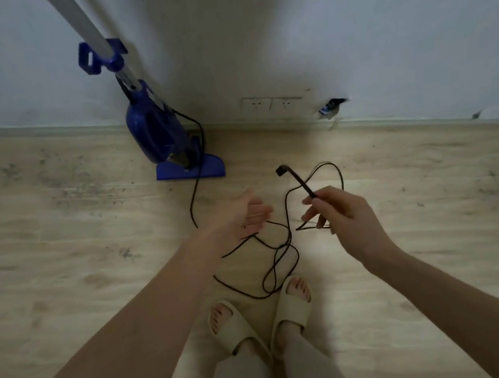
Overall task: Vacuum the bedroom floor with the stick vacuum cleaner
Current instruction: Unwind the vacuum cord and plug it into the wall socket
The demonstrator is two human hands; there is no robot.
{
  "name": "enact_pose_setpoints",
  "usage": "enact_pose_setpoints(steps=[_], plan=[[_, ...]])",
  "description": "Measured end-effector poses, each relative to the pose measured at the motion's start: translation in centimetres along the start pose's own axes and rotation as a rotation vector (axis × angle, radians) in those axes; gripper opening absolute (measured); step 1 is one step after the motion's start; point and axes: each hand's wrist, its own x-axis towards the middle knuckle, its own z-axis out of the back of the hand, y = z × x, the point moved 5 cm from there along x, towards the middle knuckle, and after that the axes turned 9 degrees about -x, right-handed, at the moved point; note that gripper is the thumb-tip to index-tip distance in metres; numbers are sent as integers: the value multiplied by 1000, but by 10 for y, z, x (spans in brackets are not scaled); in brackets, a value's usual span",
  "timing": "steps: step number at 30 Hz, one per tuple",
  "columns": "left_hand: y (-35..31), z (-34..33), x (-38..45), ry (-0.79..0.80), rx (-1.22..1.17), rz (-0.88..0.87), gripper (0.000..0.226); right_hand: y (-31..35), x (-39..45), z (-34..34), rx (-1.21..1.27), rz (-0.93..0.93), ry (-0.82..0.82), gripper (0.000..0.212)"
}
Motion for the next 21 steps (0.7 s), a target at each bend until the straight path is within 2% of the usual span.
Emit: enact_pose_setpoints(steps=[5, 9, 14, 17, 19, 21], plan=[[-23, -45, 11, 158, -290, -15, 31, -5, -5, -6, -79, 12, 40, 19], [-32, -46, 9, 192, -327, -81, 18, -16, -3, -1, -66, -110, 98, 19], [-22, -31, -11, 295, 131, -93, 20, -27, 39, 1, 342, -384, 16, 30], [-18, -21, -13, 367, 381, -52, 22, -26, 88, -17, 732, -512, 21, 42], [-18, -14, -2, 326, 516, -24, 23, -20, 114, -28, 1002, -547, -1, 36], [-20, -6, 16, 209, 559, -23, 23, -22, 135, -30, 1049, -547, -77, 21]])
